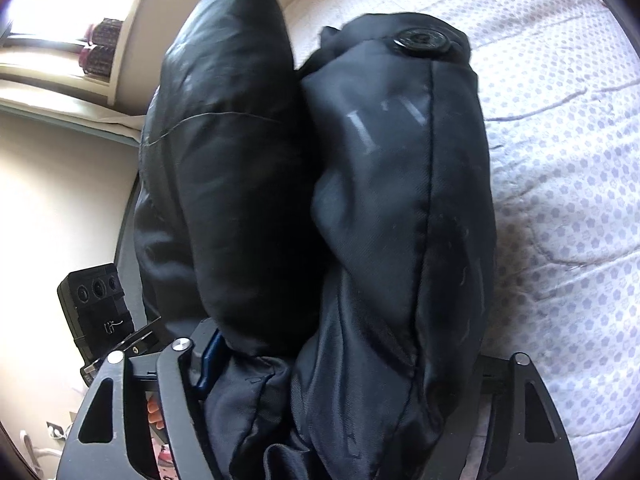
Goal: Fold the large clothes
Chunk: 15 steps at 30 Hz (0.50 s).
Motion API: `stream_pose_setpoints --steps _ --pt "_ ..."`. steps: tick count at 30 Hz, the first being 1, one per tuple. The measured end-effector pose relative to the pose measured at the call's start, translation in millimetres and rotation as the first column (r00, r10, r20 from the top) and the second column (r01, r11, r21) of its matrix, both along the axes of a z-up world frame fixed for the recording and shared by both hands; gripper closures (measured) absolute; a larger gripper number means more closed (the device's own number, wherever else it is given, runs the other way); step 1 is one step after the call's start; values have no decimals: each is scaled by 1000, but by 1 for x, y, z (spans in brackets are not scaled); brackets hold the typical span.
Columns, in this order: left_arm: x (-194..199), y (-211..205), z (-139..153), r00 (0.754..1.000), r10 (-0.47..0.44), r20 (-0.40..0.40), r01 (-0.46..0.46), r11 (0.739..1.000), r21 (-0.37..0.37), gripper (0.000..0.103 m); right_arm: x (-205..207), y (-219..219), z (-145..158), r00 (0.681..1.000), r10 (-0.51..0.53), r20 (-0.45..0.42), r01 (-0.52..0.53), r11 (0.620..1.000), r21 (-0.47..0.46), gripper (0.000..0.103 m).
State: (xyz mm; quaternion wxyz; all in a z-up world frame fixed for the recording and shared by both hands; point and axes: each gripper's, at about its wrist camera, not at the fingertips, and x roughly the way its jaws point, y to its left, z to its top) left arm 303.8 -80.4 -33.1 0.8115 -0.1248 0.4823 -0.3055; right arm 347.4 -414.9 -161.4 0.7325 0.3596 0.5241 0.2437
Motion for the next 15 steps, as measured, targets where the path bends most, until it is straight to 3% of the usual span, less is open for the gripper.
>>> stream_pose_setpoints --steps 7,15 --pt "-8 17 27 997 35 72 -35 999 -4 16 -12 20 20 997 29 75 -28 999 -26 37" --pt "-27 55 62 979 116 169 -120 993 13 17 -15 57 43 988 71 139 -74 997 19 37"
